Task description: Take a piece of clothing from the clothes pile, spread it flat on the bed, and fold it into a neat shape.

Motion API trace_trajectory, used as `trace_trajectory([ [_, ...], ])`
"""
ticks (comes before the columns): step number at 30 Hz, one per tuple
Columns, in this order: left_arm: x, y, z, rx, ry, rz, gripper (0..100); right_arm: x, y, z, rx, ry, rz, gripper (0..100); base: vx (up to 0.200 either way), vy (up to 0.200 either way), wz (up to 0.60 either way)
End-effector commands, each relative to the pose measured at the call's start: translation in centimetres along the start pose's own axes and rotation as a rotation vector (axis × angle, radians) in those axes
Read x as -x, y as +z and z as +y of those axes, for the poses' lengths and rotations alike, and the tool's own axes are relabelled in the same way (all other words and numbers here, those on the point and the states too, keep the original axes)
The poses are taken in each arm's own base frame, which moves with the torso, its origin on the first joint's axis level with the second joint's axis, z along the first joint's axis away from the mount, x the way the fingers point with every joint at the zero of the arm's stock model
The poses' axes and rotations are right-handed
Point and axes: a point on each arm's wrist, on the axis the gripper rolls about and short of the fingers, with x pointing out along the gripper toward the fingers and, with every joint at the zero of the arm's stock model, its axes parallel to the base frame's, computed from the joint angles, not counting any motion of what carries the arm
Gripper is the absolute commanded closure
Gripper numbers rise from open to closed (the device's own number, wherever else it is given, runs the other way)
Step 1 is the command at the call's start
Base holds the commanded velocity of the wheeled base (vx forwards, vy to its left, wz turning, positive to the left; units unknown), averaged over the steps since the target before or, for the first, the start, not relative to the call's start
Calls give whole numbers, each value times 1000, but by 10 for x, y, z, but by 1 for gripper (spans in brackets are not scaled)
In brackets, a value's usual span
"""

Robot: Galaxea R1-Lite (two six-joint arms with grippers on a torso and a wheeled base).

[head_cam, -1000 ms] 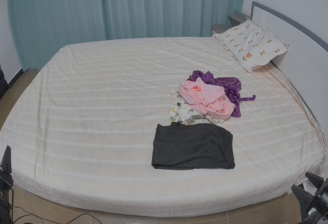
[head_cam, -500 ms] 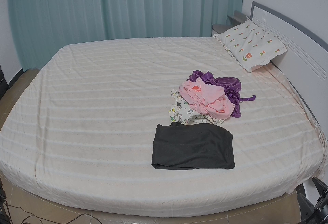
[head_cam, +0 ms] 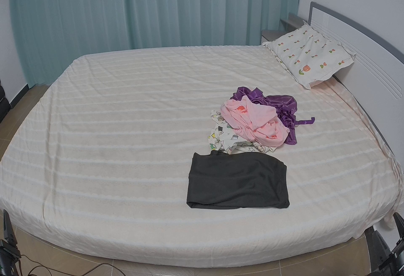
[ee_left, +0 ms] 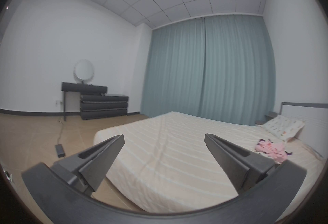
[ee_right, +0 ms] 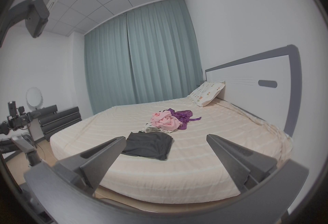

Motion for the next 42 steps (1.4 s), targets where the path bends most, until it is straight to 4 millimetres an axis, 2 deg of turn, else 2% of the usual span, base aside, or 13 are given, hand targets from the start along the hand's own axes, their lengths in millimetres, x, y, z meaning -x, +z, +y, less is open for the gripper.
trace_trajectory([
  [1, 1, -10, -1, 37, -81, 54, 0, 1, 0, -1, 52, -40, -14, 0, 0, 0, 0],
  [6, 1, -10, -2, 37, -159, 68, 0, 1, -1, -1, 61, -40, -13, 0, 0, 0, 0],
  [8, 1, -11, -4, 33, -256, 87, 0, 1, 0, -1, 56, -42, -14, 0, 0, 0, 0],
  [13, 2, -11, -7, -47, -366, 94, 0, 1, 0, -1, 46, -57, -19, 0, 0, 0, 0],
  [18, 3, -12, -9, -113, -506, 94, 0, 1, 0, -4, 43, -171, -30, 0, 0, 0, 0],
  [24, 5, -19, -9, -173, -577, 159, 0, 1, -2, -5, 69, -218, -26, 0, 0, 0, 0],
  [42, 5, -19, -9, -156, -575, 160, 0, 0, -4, -4, 101, -156, -10, 0, 0, 0, 0],
])
